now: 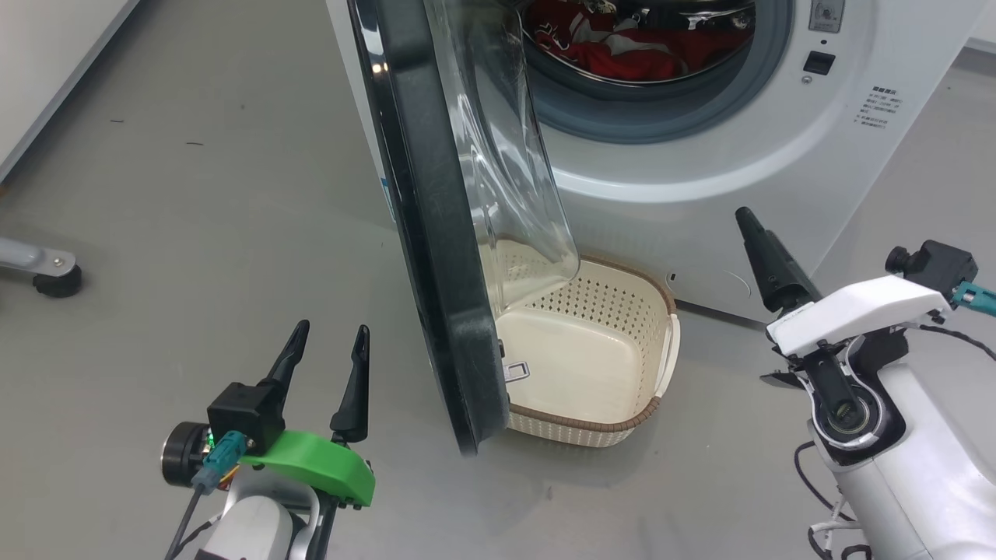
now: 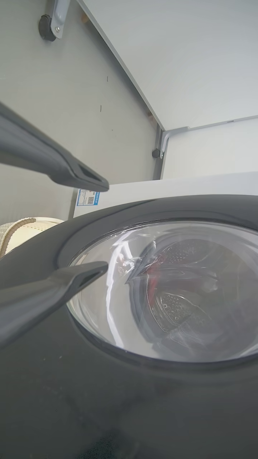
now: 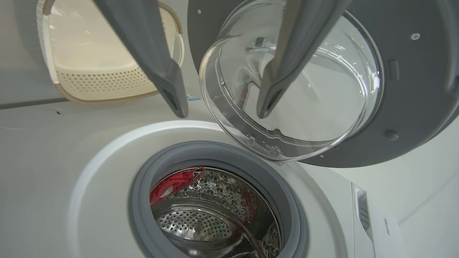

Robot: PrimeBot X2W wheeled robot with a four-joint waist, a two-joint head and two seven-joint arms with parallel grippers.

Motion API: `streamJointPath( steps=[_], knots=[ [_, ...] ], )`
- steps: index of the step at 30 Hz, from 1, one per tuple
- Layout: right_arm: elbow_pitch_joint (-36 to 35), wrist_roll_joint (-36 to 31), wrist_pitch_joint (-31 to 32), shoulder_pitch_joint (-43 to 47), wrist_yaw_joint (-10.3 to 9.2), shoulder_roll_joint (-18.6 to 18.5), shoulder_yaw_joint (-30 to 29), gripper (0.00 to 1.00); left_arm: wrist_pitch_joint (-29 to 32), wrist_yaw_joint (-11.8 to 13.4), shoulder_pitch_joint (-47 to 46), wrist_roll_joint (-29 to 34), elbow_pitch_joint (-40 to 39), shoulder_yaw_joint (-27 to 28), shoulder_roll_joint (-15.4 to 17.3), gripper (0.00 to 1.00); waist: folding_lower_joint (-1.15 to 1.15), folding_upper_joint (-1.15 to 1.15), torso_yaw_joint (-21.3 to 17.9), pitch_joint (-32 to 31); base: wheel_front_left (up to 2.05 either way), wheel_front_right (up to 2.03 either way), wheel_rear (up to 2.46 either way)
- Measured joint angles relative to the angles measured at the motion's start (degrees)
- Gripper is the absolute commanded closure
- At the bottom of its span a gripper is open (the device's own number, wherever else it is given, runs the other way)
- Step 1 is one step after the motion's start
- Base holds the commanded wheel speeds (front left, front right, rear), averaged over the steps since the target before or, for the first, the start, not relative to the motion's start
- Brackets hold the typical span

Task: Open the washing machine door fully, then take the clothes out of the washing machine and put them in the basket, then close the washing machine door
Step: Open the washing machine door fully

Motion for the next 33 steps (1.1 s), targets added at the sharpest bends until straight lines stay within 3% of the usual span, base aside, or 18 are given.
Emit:
streamJointPath(
  steps=[4, 10, 14, 22, 33],
  knots=[
    [-2.3, -13.2, -7.3, -0.2, 0.01, -4.3, 3.6, 0.00, 0.0, 0.0, 0.0, 0.0, 0.0, 0.0, 0.0, 0.00, 0.00, 0.00, -0.1, 0.2, 0.00, 0.00, 0.00],
    [-2.8, -28.5, -18.2, -0.3, 0.01, -7.6, 6.5, 0.00, 0.0, 0.3, 0.0, 0.0, 0.0, 0.1, 0.0, 0.00, 0.00, 0.00, -0.3, 0.1, 0.00, 0.00, 0.00],
    [-1.9, -35.8, -17.6, -0.2, -2.30, -8.4, 7.4, 0.00, 0.0, 0.5, 0.0, 0.0, 0.0, 0.1, 0.0, 0.00, 0.00, 0.00, -0.5, -0.1, 0.00, 0.00, 0.00],
    [-2.1, -43.6, -16.3, 1.8, -7.19, -6.3, 5.9, 0.00, 0.0, 0.5, 0.0, 0.0, 0.0, 0.1, 0.0, 0.00, 0.00, 0.00, -0.7, -0.3, 0.00, 0.00, 0.00],
    [-4.2, -49.7, -16.2, 6.0, -9.12, -2.3, 2.7, 0.00, 0.0, 0.5, 0.1, 0.0, 0.2, 0.0, 0.0, 0.00, 0.00, 0.00, -0.8, -0.7, 0.00, 0.00, 0.00]
  ],
)
